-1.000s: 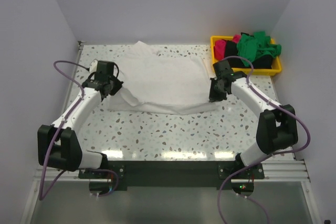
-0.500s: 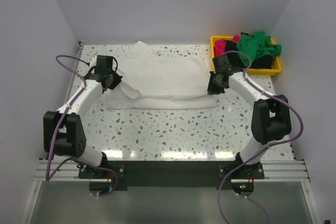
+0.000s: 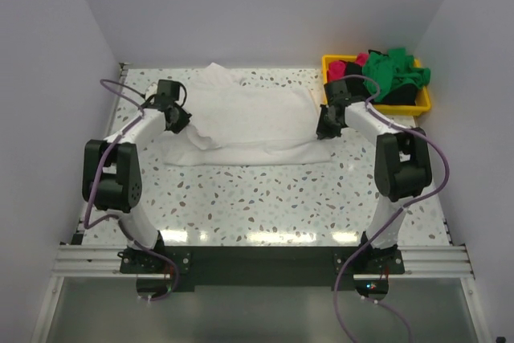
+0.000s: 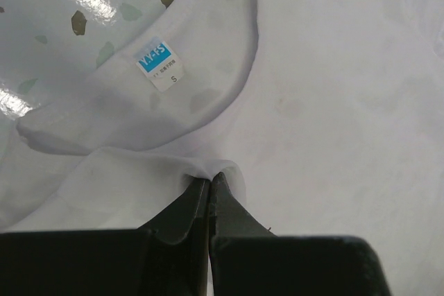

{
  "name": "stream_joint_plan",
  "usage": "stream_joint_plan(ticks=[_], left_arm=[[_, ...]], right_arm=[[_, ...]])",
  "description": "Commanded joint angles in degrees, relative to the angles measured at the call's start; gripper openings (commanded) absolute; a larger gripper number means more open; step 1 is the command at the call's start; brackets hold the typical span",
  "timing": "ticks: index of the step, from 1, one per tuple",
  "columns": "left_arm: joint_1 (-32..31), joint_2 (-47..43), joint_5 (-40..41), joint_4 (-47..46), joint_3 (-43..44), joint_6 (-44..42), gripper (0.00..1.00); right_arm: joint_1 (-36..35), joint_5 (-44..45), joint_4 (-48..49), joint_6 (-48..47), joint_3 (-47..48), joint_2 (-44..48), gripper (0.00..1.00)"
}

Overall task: Fold and stack the t-shirts
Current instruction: Fold the tshirt

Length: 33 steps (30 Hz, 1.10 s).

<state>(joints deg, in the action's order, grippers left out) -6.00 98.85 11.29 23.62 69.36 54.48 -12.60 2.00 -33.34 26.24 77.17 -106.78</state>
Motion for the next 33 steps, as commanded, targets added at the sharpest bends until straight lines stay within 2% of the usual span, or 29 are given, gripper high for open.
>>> stream_joint_plan(ticks=[1,6,7,8,9,10,11,12,15,16,17,18,24,28,33], left_arm=[[0.6,2.6,2.2,-1.8,3.9,0.7,0.0],[0.7,6.8,3.4,-1.8,7.2,0.8,0.0],[0.7,7.3,3.6,-2.1,7.6,0.5,0.06],[0.8,8.5,3.5,-1.9,8.4,0.4,0.24],[0.9,9.2,3.5,-1.5,10.2,0.2,0.35],[0.8,9.8,3.0,-0.9,11.4,-1.1,0.51],[0.9,10.6,3.0,1.8,12.6,-1.4,0.71],[0.9,10.5,3.0,2.7,14.0,-2.2,0.76],[0.8,7.3,2.6,2.6,11.5,-3.2,0.86],[0.9,6.0,1.7,2.1,10.3,-3.9,0.99],[0.8,3.3,1.2,1.4,9.0,-4.0,1.0],[0.6,1.9,-0.5,0.8,6.0,-4.7,1.0],[-4.6,-5.6,-6.3,-1.5,-5.2,-6.5,1.0],[-7.0,-5.6,-9.9,-3.9,-7.9,-5.2,1.0],[-8.2,-2.4,-11.0,-6.7,-6.9,-4.0,1.0]], right_arm=[[0.6,0.5,2.9,-0.8,3.3,-1.7,0.0],[0.6,0.6,4.7,-1.2,4.2,-3.6,0.03],[0.6,1.7,4.5,-1.2,4.8,-3.9,0.08],[0.6,2.6,4.1,-1.2,5.4,-4.4,0.1],[0.6,4.1,3.8,-1.4,5.9,-4.5,0.16],[0.6,4.2,2.9,-1.6,6.8,-4.3,0.34],[0.6,3.7,2.9,-2.0,6.7,-4.0,0.42],[0.6,2.1,3.3,-2.2,5.9,-2.6,0.56],[0.5,-0.2,5.0,-2.5,4.0,0.4,0.61],[0.6,-1.9,5.5,-2.3,2.5,2.4,0.78],[0.5,-3.7,6.0,-2.1,1.4,3.6,0.85],[0.4,-4.9,6.6,-1.7,-0.8,4.6,0.99],[-2.2,-11.3,10.2,-0.5,-8.1,10.2,0.99],[-4.7,-11.3,12.2,-1.3,-9.0,9.7,0.99],[-6.6,-12.4,13.7,-1.3,-9.1,6.2,0.99]])
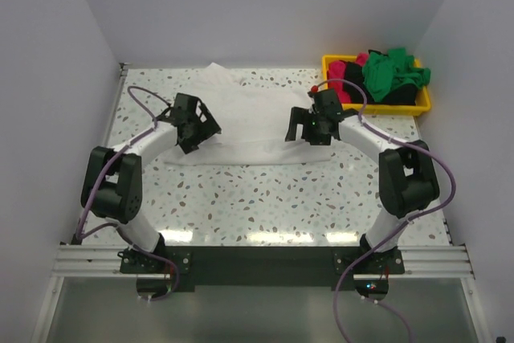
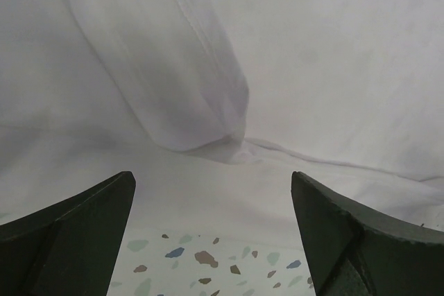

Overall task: Fold and stack the t-shirts
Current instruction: Fold the tshirt

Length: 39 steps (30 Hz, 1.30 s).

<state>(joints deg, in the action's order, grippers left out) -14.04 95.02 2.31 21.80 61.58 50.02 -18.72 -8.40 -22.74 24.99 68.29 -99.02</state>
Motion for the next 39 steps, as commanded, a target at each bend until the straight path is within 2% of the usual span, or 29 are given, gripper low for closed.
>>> stream_joint_plan(ticks=[1,8,15,17,19,20,21,23,28,33,39], left_arm=[[-0.1,2.0,-2.0,-6.0,1.2,0.5,1.0],[-0.1,10.3,-3.5,-5.5,7.4,-1.2,1.0],[-0.2,14.4,3.9,-7.6,15.5,-2.6,1.0],[0.0,17.9,4.2,-9.7,18.3,-4.4,1.0],[-0.1,21.3,4.3,-10.2,24.6,-8.4,1.0],[0.1,25.3,4.5,-8.5,27.6,-9.5,1.0],[0.1,27.1,4.8,-6.5,34.2,-11.3,1.0],[0.1,29.5,5.4,-2.9,38.4,-12.5,1.0],[0.0,22.2,8.8,-7.6,33.7,-15.0,1.0],[0.0,12.2,12.9,-5.5,29.0,-15.7,1.0],[0.0,3.7,6.7,-4.2,17.7,-16.8,1.0]], right_arm=[[-0.5,-2.1,3.3,0.1,-0.2,-1.9,0.99],[-0.4,1.9,0.9,-1.5,0.4,-2.2,0.99],[-0.4,2.9,-0.2,-1.8,1.1,-2.1,0.99],[-0.4,3.7,-0.8,-1.9,1.2,-2.1,0.99],[-0.2,4.3,-1.4,-2.0,1.3,-2.1,0.99],[-0.1,4.4,-1.6,-2.0,1.3,-1.8,0.99],[0.0,4.4,-1.6,-1.9,1.2,-1.5,0.99],[0.0,4.3,-1.4,-2.1,0.9,-0.7,0.99],[0.0,4.0,-1.1,-2.8,0.7,1.8,0.99],[-0.1,3.4,-0.6,-2.9,0.2,3.0,0.99],[-0.1,4.2,-0.1,-2.7,0.3,2.9,0.99]])
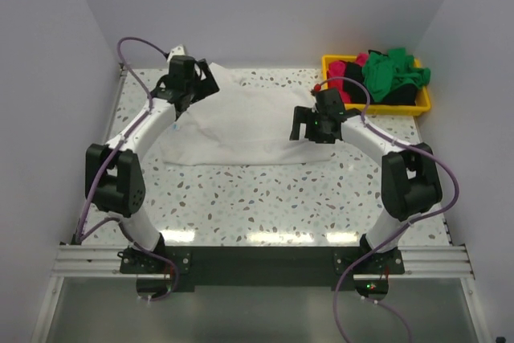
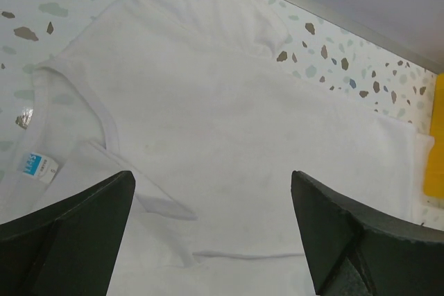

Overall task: Fold and stack the t-shirts
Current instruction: Fold the tshirt

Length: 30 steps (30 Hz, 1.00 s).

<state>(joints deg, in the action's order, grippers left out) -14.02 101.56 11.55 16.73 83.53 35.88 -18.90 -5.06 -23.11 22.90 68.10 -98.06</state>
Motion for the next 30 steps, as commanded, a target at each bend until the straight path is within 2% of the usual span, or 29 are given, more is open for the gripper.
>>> stream_joint_plan(ticks=[1,7,10,14,19,25,30], left_arm=[[-0.1,-3.3,-5.1,2.3,-5.0,-2.7,1.0],[-0.7,-5.7,-14.0,0.6,-14.5,-1.1,1.0],[-2.1,-2.0,-18.7,-0.9,-16.8,0.2,1.0],[-2.6,3.6,-18.1,-0.6,-12.7,0.7,1.0],[-2.6,8.3,-17.7,-4.7,-9.0,1.7,1.0],[-2.6,14.2,-16.6,-2.4,0.0,0.4,1.0],[-2.6,16.5,-15.5,0.3,2.8,-0.6,1.0]], right_arm=[[0.1,0.8,-0.1,-0.7,0.8,1.8,0.99],[0.2,1.1,0.8,0.2,1.3,1.2,0.99],[0.2,1.1,-0.5,0.0,2.3,0.2,0.99],[0.1,1.7,-1.0,-0.7,2.1,0.5,0.99],[0.2,2.2,-0.9,-0.6,1.7,0.4,0.99],[0.2,2.3,-1.4,-0.9,2.0,-0.1,0.99],[0.2,2.7,-0.8,-1.0,2.7,-0.5,0.99]])
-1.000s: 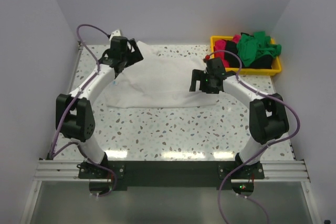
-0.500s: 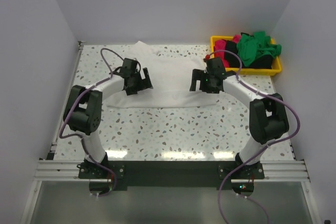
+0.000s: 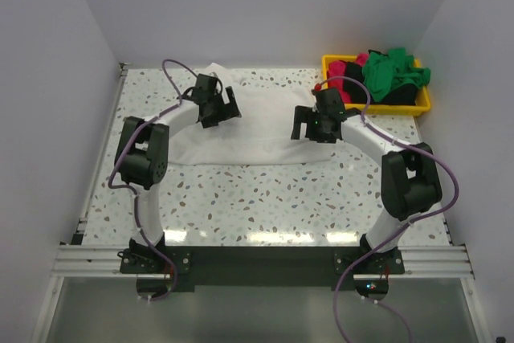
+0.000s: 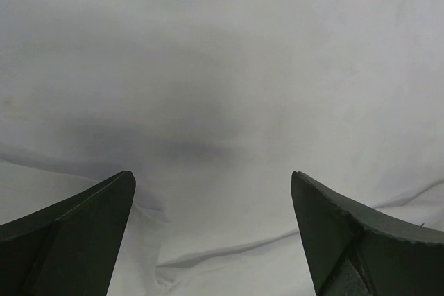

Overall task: Fold and stack the t-shirts
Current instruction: Fold the tshirt

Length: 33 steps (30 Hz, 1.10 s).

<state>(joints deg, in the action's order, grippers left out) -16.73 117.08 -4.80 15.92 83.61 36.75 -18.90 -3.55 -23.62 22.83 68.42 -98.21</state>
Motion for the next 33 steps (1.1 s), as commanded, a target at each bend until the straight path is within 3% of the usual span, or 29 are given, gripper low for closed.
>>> stream_joint_plan(ticks=[1,9,17,22,28,33], left_arm=[[0.1,0.6,1.3,1.2,2.7,-1.9,1.0],[0.6,-8.1,11.6,5.3,10.0,-6.1,1.0],[3.3,-21.2,16.2,5.2,-6.9,-1.9,1.0],[8.0,-25.2,10.3,-0.9,-22.0,1.3,1.0],[10.4,-23.3,8.1,-3.1,-25.3,2.0,1.0],[10.6,-21.4,7.1,-3.4,-24.4,2.1,1.0]], right_arm=[[0.2,0.8,-0.1,-0.9,2.6,-0.4,0.99],[0.1,-1.8,1.5,-2.4,6.2,-2.4,0.99],[-1.7,-3.1,2.1,-2.4,7.1,-5.8,0.99],[-2.6,-2.9,3.9,-0.3,9.1,-10.3,0.99],[-2.6,1.8,3.3,-0.8,18.3,-17.6,0.99],[-2.0,3.4,-4.3,-3.0,25.5,-22.5,0.99]])
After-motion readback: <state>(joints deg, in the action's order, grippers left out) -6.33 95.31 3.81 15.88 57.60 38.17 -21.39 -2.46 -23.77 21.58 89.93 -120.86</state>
